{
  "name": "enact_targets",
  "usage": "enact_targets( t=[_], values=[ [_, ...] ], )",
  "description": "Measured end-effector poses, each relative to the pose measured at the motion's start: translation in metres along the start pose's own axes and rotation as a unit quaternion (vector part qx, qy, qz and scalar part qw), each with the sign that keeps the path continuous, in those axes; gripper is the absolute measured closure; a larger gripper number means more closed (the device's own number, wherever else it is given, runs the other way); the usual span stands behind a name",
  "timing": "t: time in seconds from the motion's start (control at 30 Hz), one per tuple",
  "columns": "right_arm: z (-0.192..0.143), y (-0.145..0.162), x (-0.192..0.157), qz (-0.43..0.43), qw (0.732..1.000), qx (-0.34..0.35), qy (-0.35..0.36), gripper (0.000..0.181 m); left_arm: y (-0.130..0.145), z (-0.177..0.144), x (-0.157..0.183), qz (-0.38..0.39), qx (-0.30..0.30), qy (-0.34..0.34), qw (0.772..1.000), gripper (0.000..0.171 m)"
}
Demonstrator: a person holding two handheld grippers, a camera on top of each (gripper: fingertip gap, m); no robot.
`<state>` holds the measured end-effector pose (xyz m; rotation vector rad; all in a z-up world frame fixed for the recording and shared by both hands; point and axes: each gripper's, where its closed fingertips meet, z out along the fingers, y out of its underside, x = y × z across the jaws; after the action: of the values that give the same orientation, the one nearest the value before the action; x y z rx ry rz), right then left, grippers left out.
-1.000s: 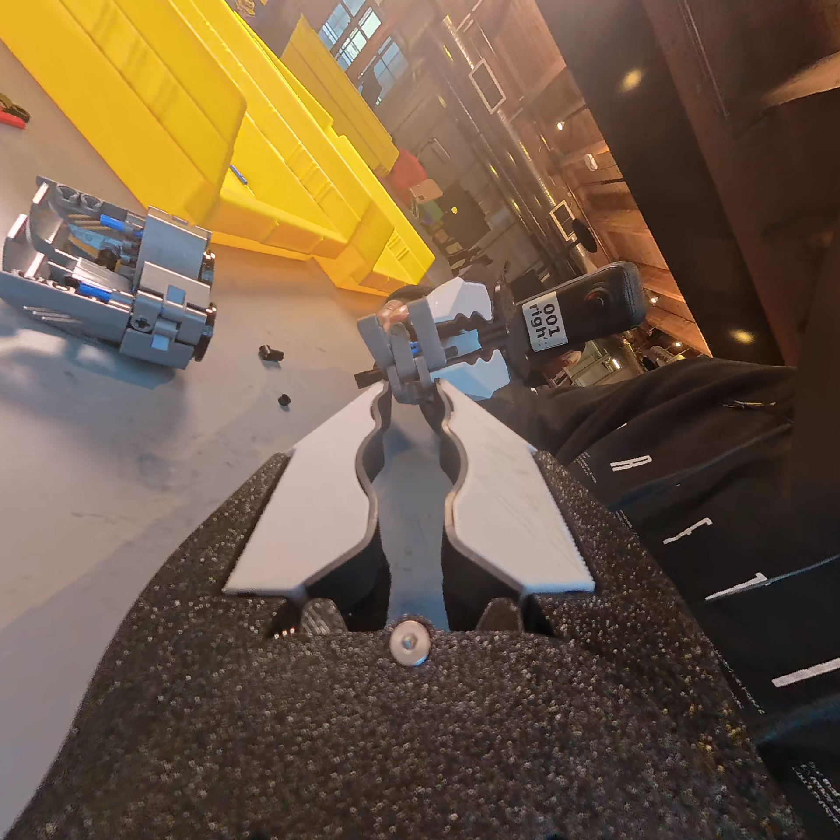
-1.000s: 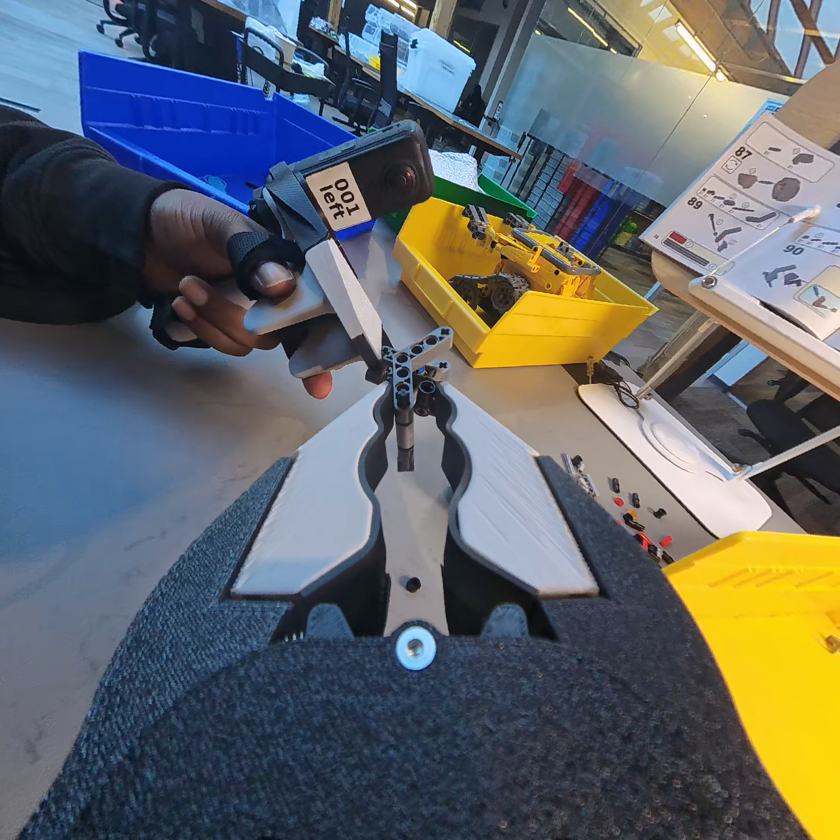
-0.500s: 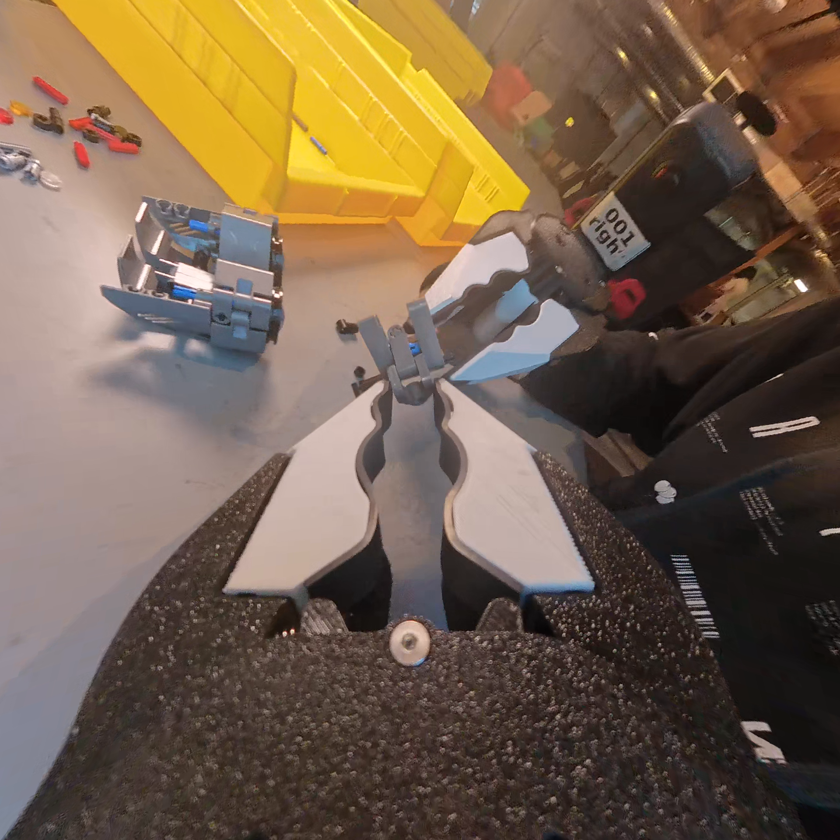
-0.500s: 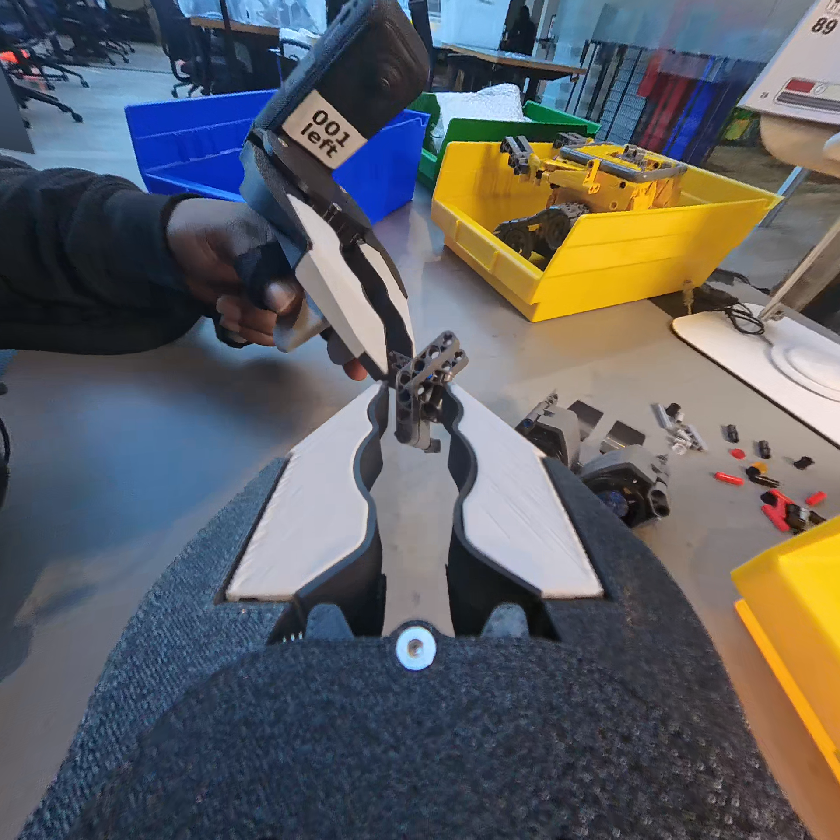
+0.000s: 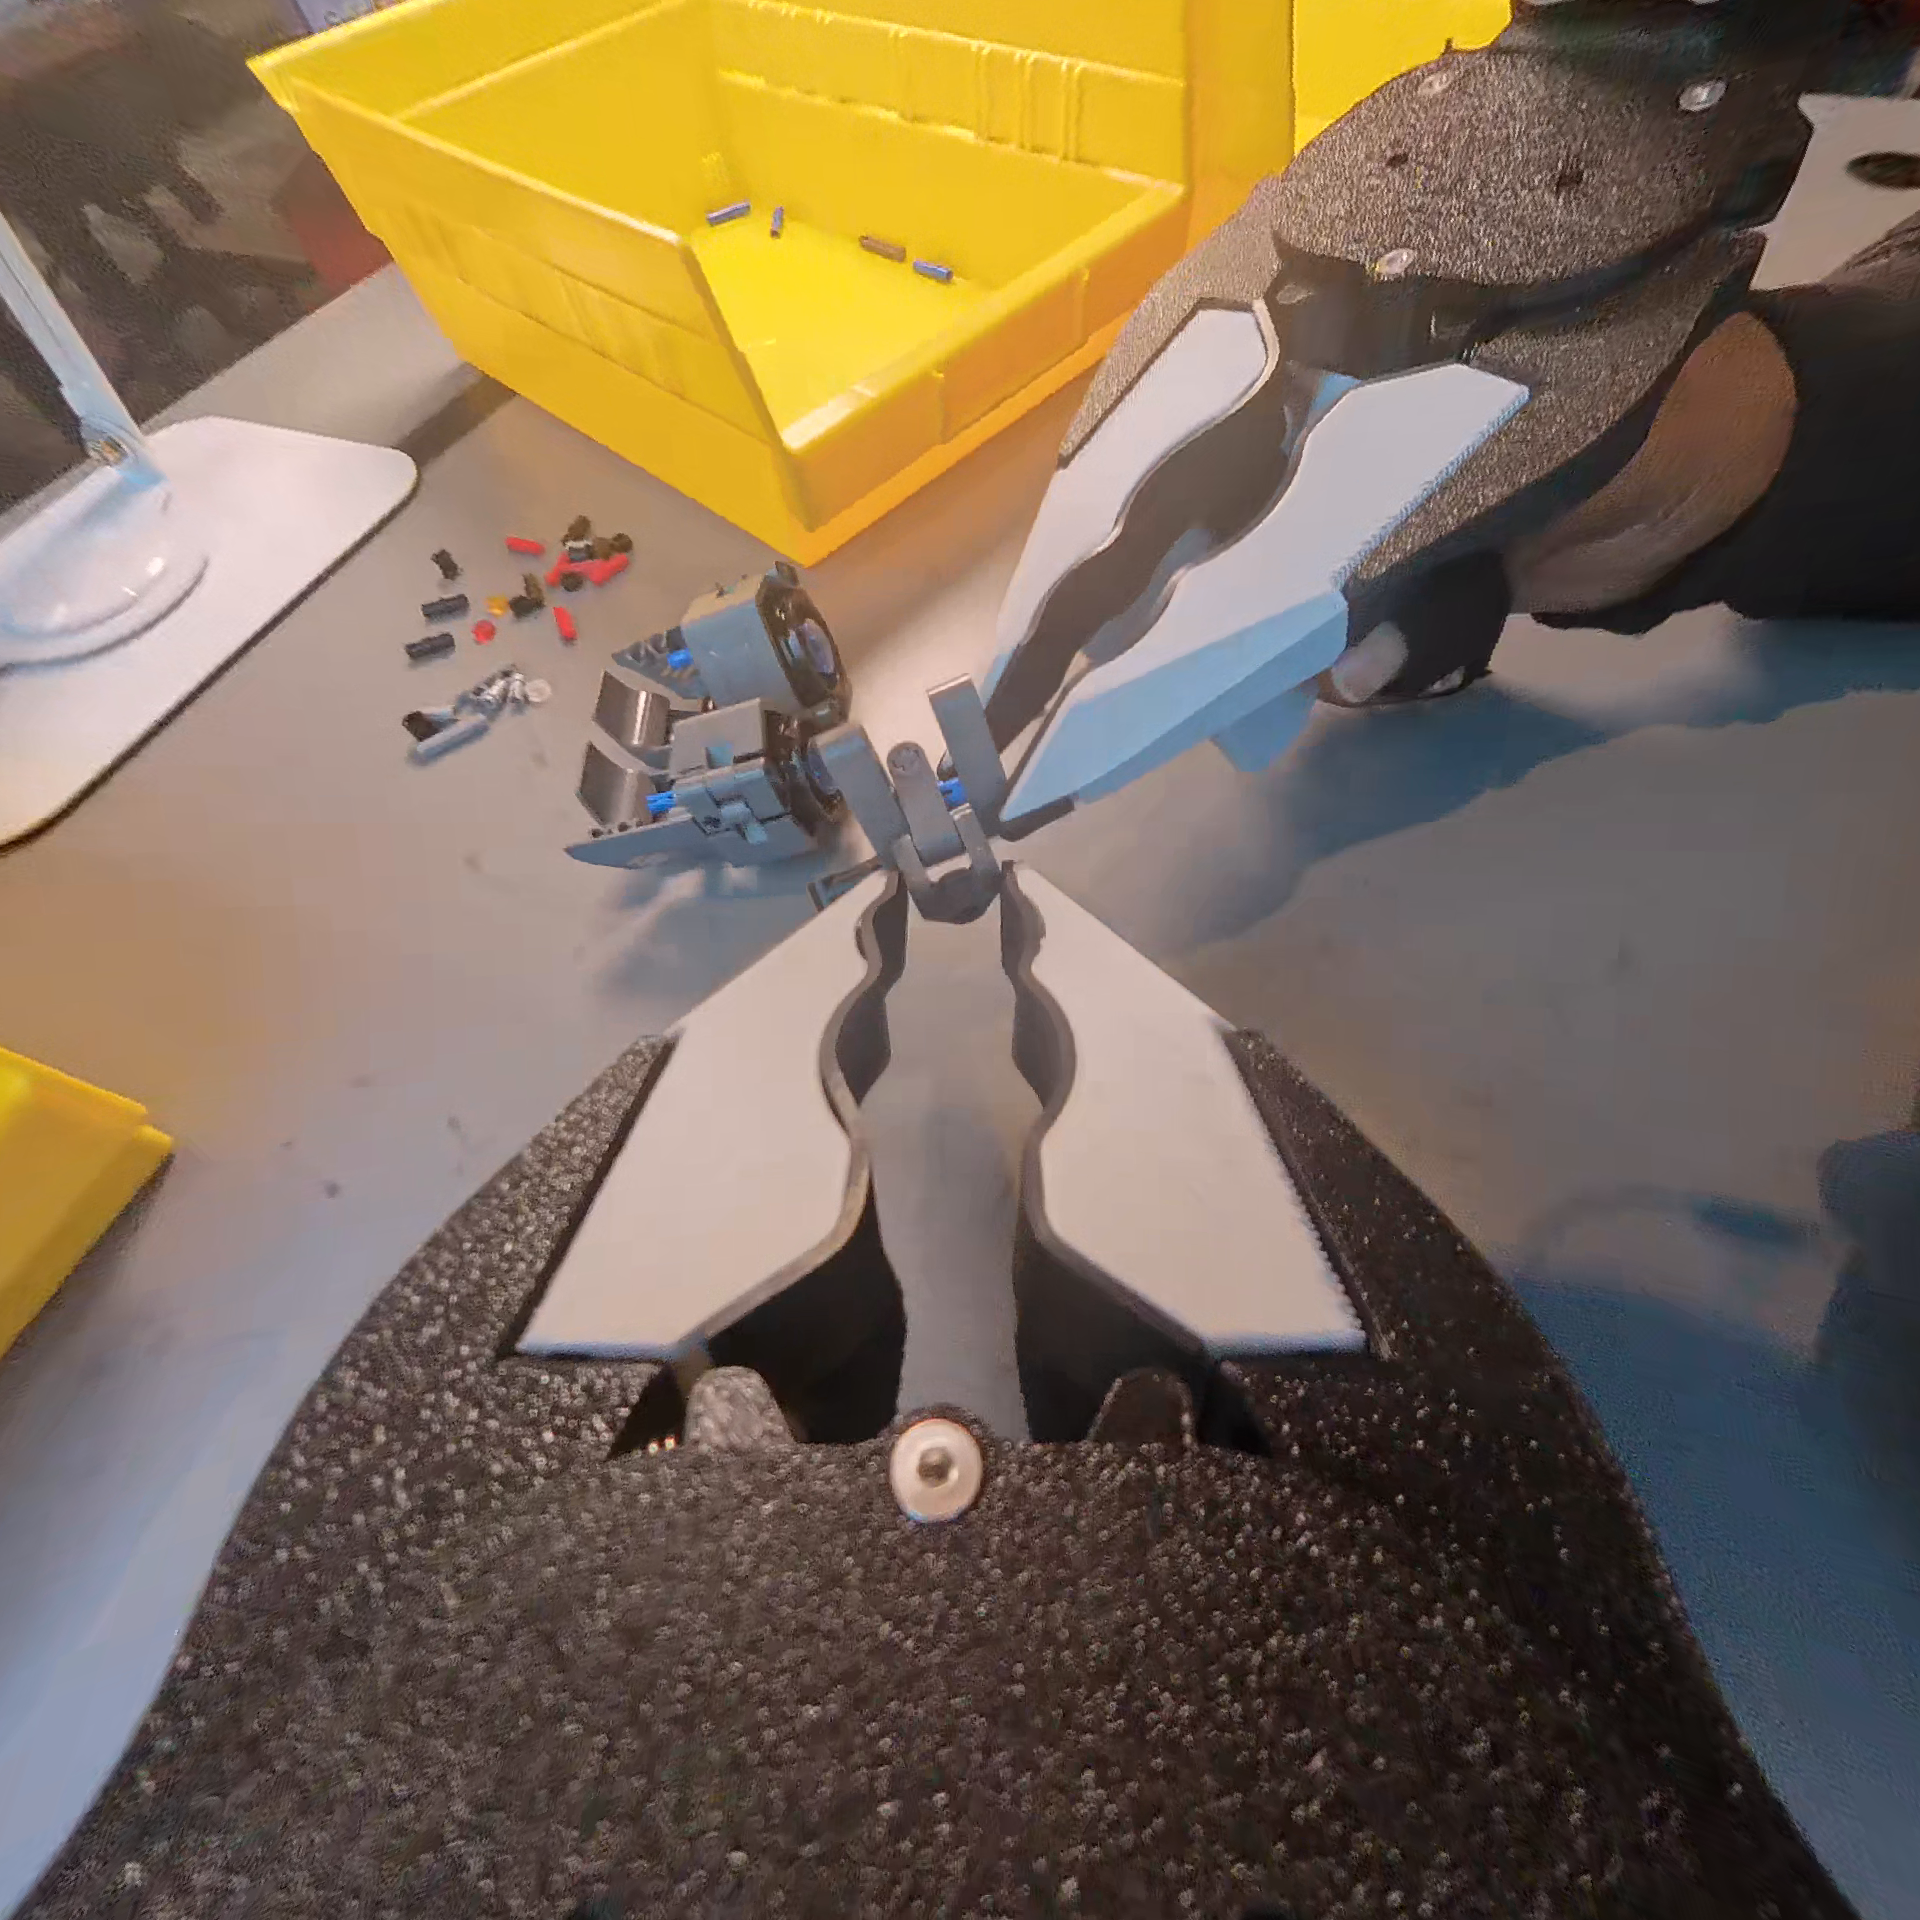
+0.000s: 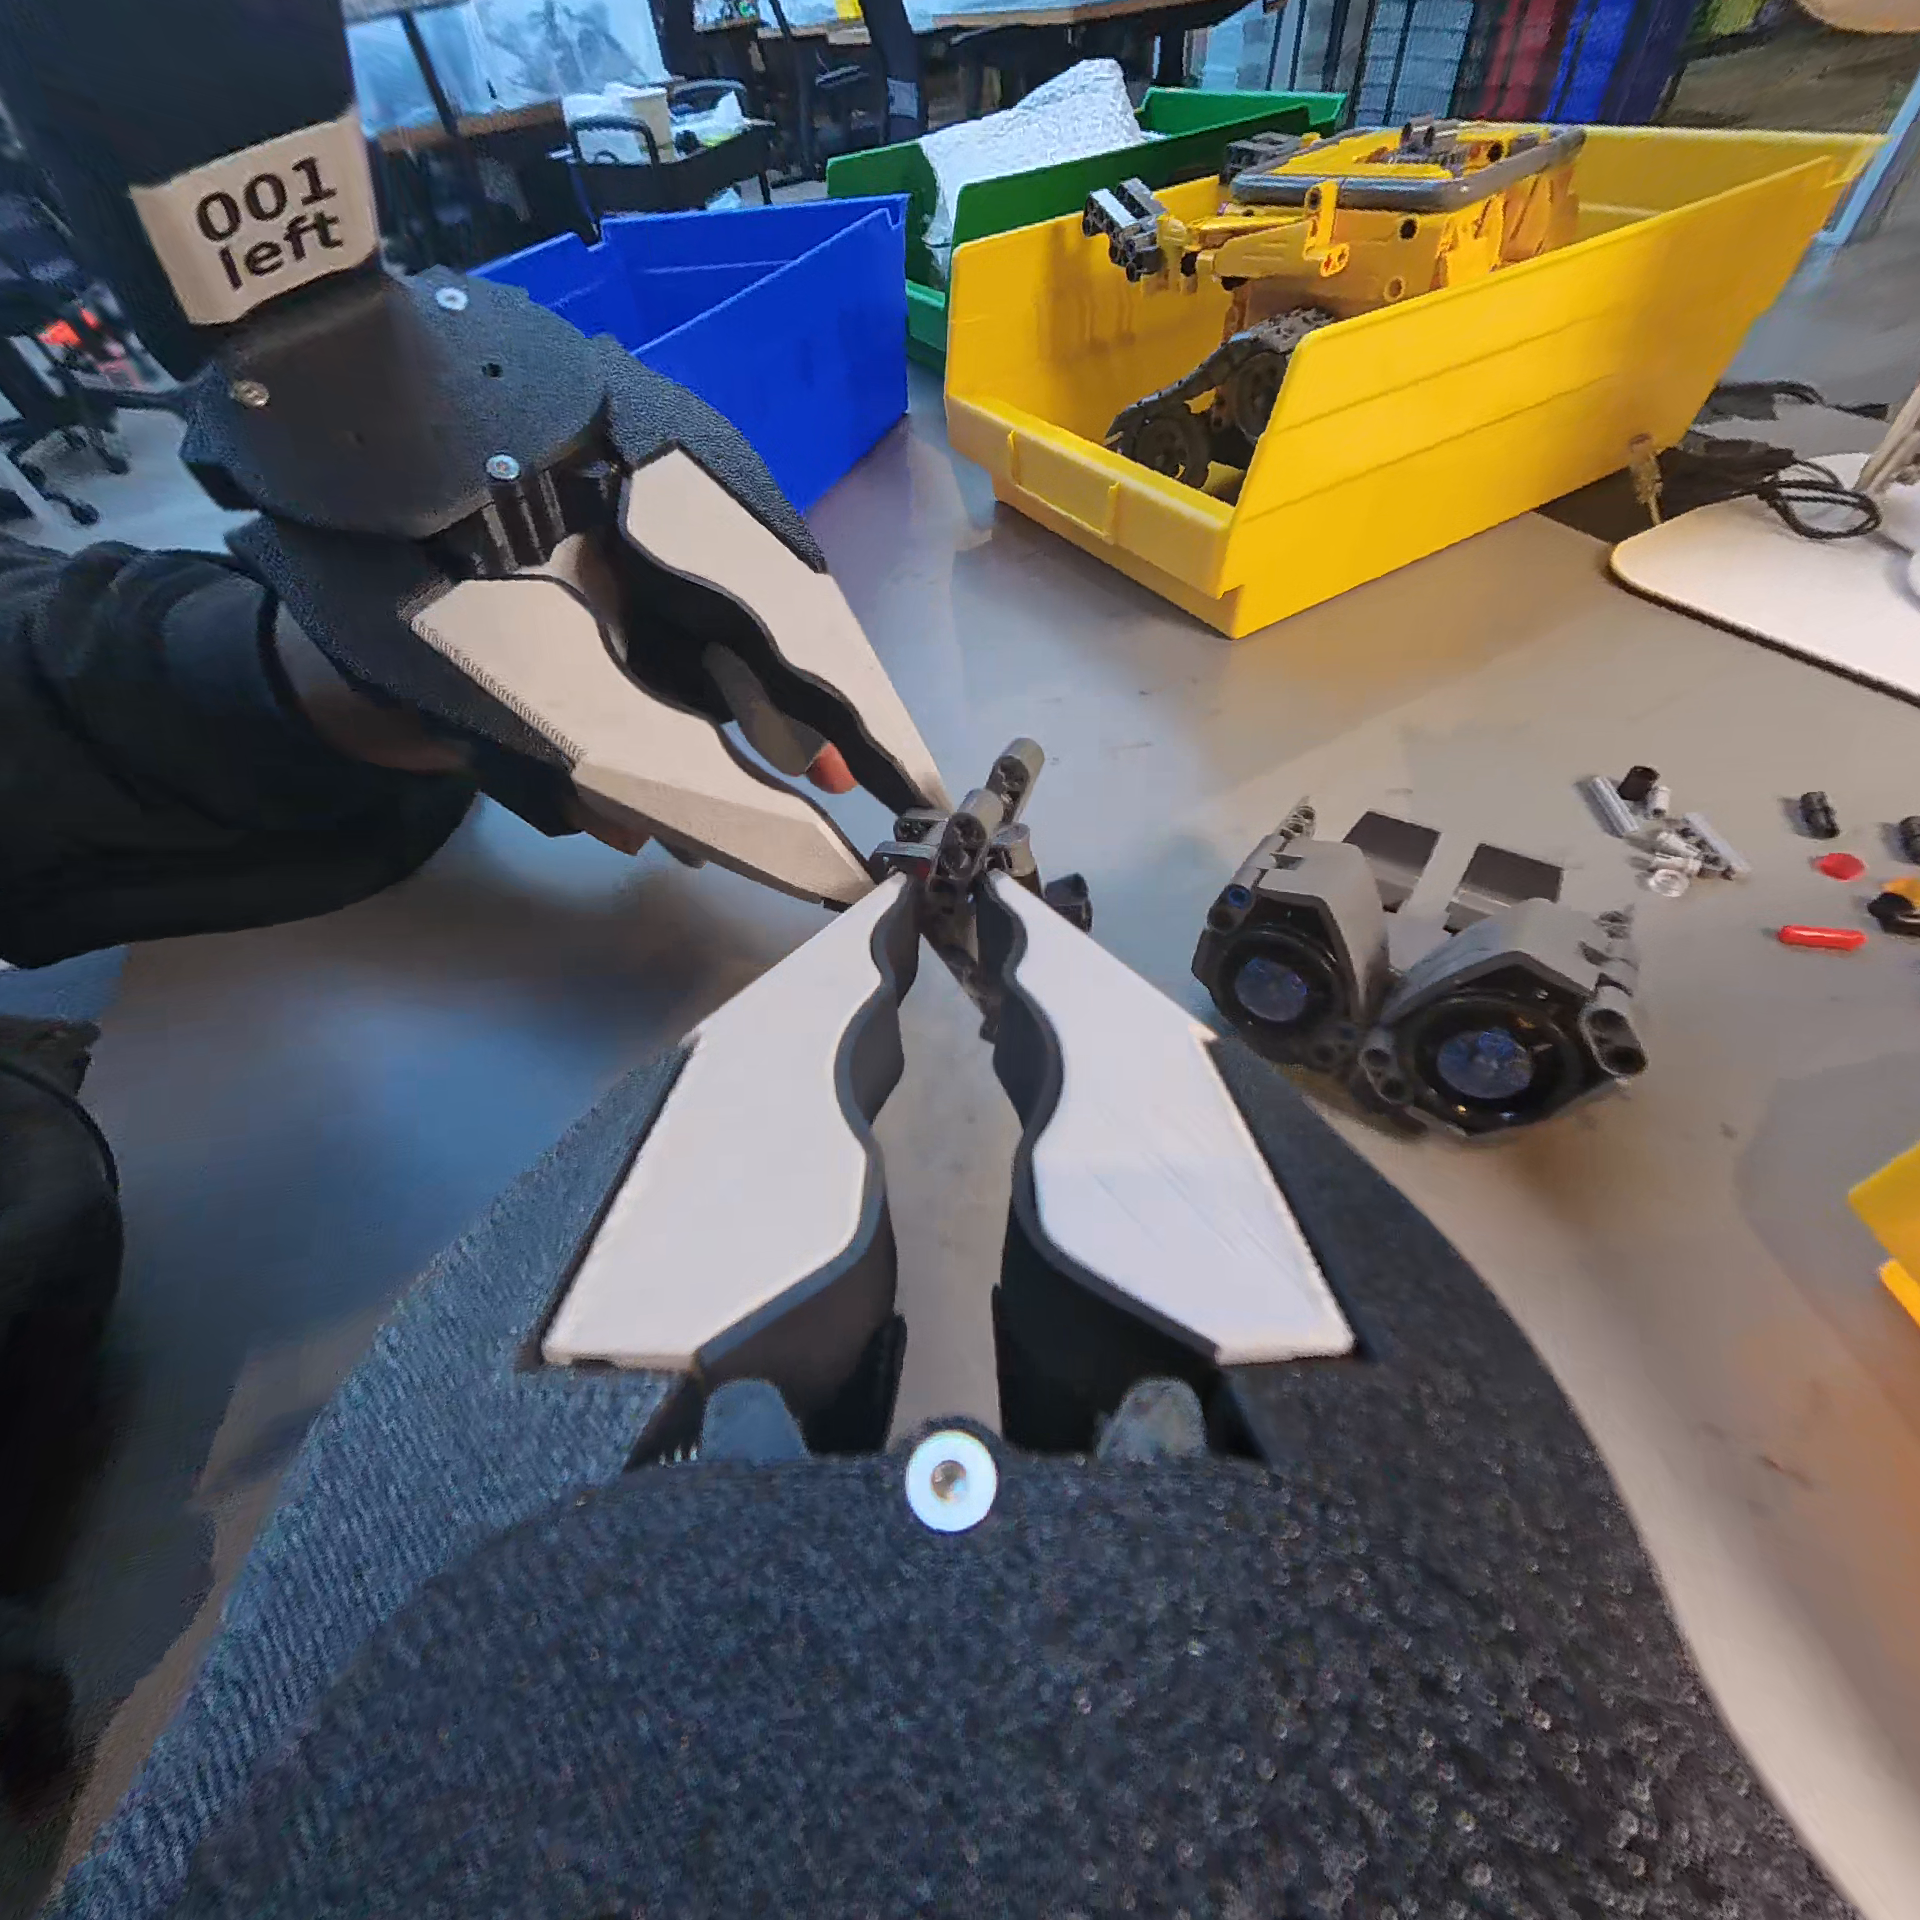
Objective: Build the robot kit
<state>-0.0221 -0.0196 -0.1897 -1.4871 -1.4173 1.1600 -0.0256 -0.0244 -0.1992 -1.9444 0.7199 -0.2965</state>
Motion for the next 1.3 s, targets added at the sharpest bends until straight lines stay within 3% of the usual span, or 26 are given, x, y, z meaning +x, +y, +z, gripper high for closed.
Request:
enact_targets(
  t=[0.3, 0.6, 0.63, 0.67, 0.7, 0.73, 0.77, 0.8, 0.83, 0.87, 0.93, 1.0, 1.13, 1.3],
  values=[
    [-0.003, -0.008, 0.001, 0.034, 0.999, 0.028, -0.009, 0.174, -0.013, -0.008, -0.002, 0.102, 0.015, -0.063, 0.993, 0.156],
    [-0.004, -0.011, 0.000, 0.097, 0.993, 0.043, -0.041, 0.176, -0.018, -0.014, 0.001, 0.149, 0.020, -0.078, 0.986, 0.157],
    [-0.004, -0.010, 0.001, 0.100, 0.993, 0.043, -0.040, 0.176, -0.019, -0.014, 0.005, 0.152, 0.024, -0.065, 0.986, 0.157],
    [-0.006, -0.009, 0.017, 0.106, 0.993, 0.046, 0.006, 0.175, -0.022, -0.015, 0.024, 0.154, 0.043, -0.017, 0.987, 0.171],
    [-0.014, -0.007, 0.043, 0.094, 0.993, 0.046, 0.049, 0.175, -0.029, -0.017, 0.046, 0.141, 0.064, 0.021, 0.988, 0.171],
    [-0.023, -0.014, 0.053, 0.136, 0.988, 0.070, 0.037, 0.176, -0.031, -0.015, 0.058, 0.185, 0.060, 0.010, 0.981, 0.171],
    [-0.020, -0.020, 0.025, 0.140, 0.988, 0.068, -0.019, 0.176, -0.033, -0.015, 0.053, 0.244, 0.052, -0.035, 0.968, 0.171],
    [-0.007, -0.011, -0.013, 0.045, 0.998, 0.036, -0.031, 0.175, -0.034, -0.017, 0.044, 0.223, 0.055, -0.031, 0.973, 0.171],
    [-0.002, -0.010, -0.016, 0.016, 0.998, 0.052, 0.013, 0.176, -0.032, -0.021, 0.039, 0.154, 0.061, 0.015, 0.986, 0.171],
    [-0.003, -0.012, -0.020, 0.061, 0.997, 0.046, -0.034, 0.175, -0.036, -0.027, 0.029, 0.097, 0.088, 0.030, 0.991, 0.171],
    [-0.011, -0.018, 0.002, 0.049, 0.997, 0.056, -0.003, 0.175, -0.045, -0.037, 0.020, 0.056, 0.128, 0.042, 0.989, 0.171],
    [-0.013, -0.021, 0.005, 0.071, 0.995, 0.069, -0.023, 0.175, -0.049, -0.039, 0.009, 0.028, 0.148, 0.041, 0.988, 0.171],
    [-0.020, -0.032, -0.008, 0.098, 0.986, 0.103, -0.092, 0.175, -0.036, -0.036, -0.014, -0.021, 0.152, 0.056, 0.987, 0.145],
    [-0.035, -0.046, -0.032, 0.121, 0.961, 0.143, -0.203, 0.175, -0.033, -0.034, 0.002, -0.046, 0.161, 0.149, 0.975, 0.130]
  ],
)
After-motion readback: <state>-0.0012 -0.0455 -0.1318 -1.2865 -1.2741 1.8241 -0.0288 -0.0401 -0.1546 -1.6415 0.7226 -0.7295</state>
